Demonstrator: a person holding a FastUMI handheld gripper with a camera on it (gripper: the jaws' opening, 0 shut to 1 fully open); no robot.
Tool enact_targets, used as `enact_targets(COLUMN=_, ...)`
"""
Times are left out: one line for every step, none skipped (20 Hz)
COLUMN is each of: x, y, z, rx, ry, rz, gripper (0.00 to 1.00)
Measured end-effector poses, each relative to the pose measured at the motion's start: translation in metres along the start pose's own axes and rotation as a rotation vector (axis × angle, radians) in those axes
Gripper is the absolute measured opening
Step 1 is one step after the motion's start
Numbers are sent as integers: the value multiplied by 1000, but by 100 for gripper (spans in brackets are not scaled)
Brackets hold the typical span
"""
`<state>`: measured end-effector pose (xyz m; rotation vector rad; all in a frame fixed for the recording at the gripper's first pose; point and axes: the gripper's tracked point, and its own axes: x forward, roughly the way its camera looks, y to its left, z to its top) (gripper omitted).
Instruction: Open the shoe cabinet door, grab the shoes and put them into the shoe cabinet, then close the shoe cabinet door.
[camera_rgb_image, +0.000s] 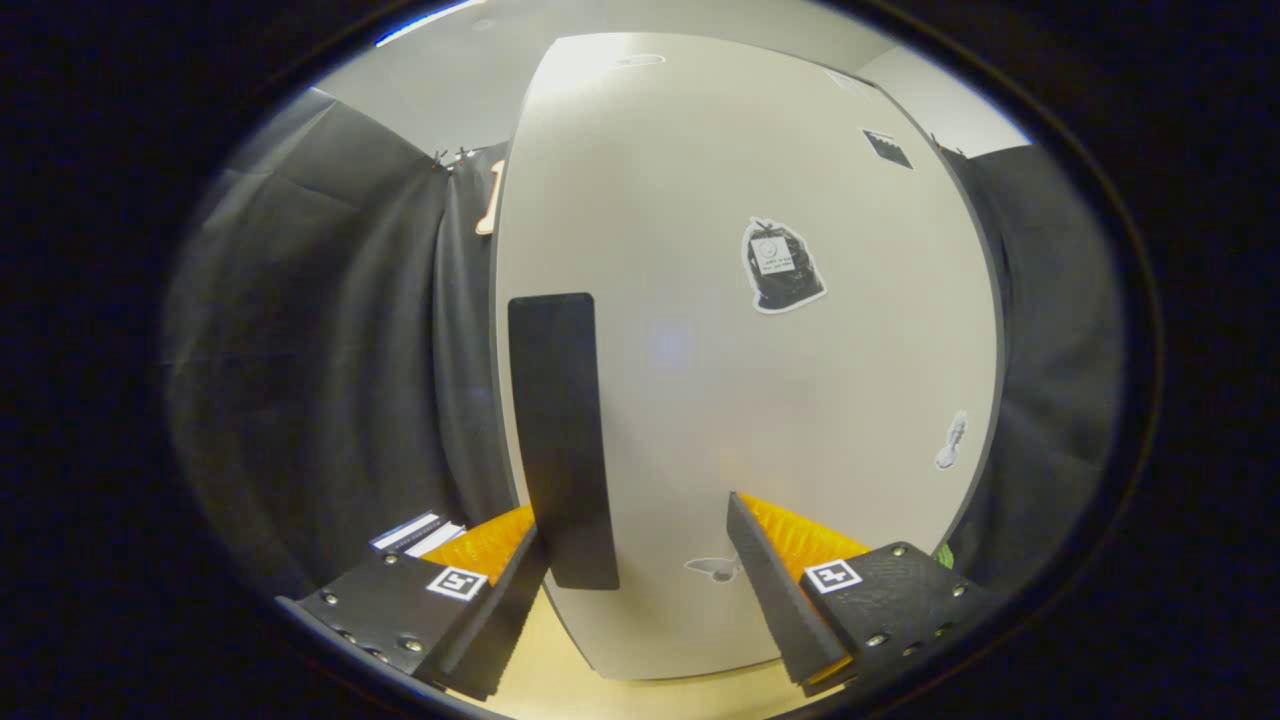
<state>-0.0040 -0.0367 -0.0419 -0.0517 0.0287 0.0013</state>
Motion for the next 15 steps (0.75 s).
enact_targets(x=1, y=0, z=1, rx=-2, ry=-3, rz=-6, gripper=100)
enact_targets(x=3, y=0, z=1, rx=-7, ry=-5, rz=-13, gripper=100)
enact_targets(x=4, y=1, z=1, rx=-8, ry=-8, rz=-18, gripper=100)
enact_targets(x=8, y=1, z=1, rx=-7, ry=-9, rz=-23, gripper=100)
enact_targets(x=11, y=1, z=1, rx=-7, ry=-10, rz=-28, gripper=100)
enact_targets(x=13, y=1, z=1, rx=-9, ry=-10, rz=-34, gripper=100)
enact_targets(x=15, y=1, z=2, rx=-11, ry=-11, rz=-38, gripper=99)
enact_targets(x=16, y=1, z=2, rx=-12, ry=-9, rz=-41, gripper=100)
enact_targets(x=17, y=2, z=2, rx=-14, ry=-15, rz=-42, gripper=100)
enact_targets(x=16, y=2, z=2, rx=-13, ry=-16, rz=-41, gripper=100)
enact_targets(x=16, y=1, z=2, rx=-11, ry=-17, rz=-41, gripper=100)
enact_targets(x=16, y=2, z=2, rx=-7, ry=-18, rz=-42, gripper=100)
enact_targets(x=18, y=4, z=1, rx=-6, ry=-17, rz=-44, gripper=100)
enact_targets(x=17, y=3, z=1, rx=-2, ry=-14, rz=-44, gripper=100)
enact_targets(x=17, y=3, z=1, rx=5, ry=-8, rz=-43, gripper=100)
